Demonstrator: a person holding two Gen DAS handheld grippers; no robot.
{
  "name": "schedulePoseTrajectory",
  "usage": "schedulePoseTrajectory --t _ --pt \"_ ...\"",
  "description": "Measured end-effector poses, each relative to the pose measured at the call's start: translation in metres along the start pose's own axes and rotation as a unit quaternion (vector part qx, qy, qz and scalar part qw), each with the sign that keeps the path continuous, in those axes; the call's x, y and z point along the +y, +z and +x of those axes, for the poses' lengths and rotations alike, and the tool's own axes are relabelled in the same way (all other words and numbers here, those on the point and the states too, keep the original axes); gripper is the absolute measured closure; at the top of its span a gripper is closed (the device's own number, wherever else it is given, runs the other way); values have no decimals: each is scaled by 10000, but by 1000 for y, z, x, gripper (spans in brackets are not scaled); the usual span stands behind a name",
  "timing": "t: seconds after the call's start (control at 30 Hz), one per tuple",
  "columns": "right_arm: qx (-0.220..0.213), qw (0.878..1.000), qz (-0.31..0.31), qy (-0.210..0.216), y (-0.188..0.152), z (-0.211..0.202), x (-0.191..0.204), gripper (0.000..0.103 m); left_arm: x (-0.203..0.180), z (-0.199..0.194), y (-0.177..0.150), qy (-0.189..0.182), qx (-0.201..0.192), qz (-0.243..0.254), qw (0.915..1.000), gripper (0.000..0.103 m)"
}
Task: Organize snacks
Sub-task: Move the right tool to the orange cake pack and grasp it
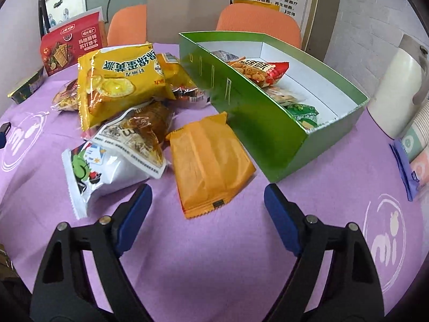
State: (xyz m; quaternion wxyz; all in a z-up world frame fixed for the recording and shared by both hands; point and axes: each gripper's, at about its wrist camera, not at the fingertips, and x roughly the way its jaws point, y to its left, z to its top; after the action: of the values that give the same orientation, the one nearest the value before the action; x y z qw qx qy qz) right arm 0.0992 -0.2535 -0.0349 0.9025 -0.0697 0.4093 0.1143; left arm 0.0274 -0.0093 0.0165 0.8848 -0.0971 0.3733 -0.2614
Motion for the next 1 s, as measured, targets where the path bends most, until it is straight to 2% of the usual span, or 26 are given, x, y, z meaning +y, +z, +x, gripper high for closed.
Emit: schedulePoseTrajectory --t 0.07,0.13,0.17,0.23,0.3,0.43,0.57,0.6,0.63,0.7,0.77,0.87,0.97,1.0 --pt "20 10000 9 13 5 5 1 19 -2 0 1 -66 3 50 10000 1" --pt "145 9999 8 -68 7 11 0 52 -5 3 1 -59 42 140 9999 1" --pt "135 9998 -1 -137 7 11 -1 53 -7 5 1 -49 65 194 9998 1" --pt "136 9998 112 -72 5 6 -6 60 -9 10 0 -80 131 247 9996 1" --pt "168 9997 147 -55 -3 -4 -8 61 -11 14 -1 -113 184 247 9995 1" --pt "281 9993 239 98 -33 -34 -8 60 -13 20 -2 -175 238 234 9993 1" --pt "287 9956 415 794 -52 -56 -8 53 -16 29 0 -229 296 223 9990 2" --pt "226 9962 359 765 -53 -60 -7 47 -17 28 0 -225 275 230 9991 2" --pt "145 9973 274 670 -51 -62 -4 35 -17 27 0 -203 241 223 9993 2" --pt "-30 9990 110 425 -46 -63 -1 18 -13 21 0 -124 171 205 9996 2" --pt "-163 9993 -25 346 -39 -59 1 17 -6 13 -1 16 108 159 9998 2" --pt "-196 9978 -275 567 -29 -47 10 16 8 7 -1 168 79 20 9998 2" --pt "-32 9979 -413 507 -31 -33 18 16 22 4 -2 258 33 -138 9996 2" --pt "73 9979 -378 517 -32 -29 19 21 26 4 -2 275 28 -179 9995 2"
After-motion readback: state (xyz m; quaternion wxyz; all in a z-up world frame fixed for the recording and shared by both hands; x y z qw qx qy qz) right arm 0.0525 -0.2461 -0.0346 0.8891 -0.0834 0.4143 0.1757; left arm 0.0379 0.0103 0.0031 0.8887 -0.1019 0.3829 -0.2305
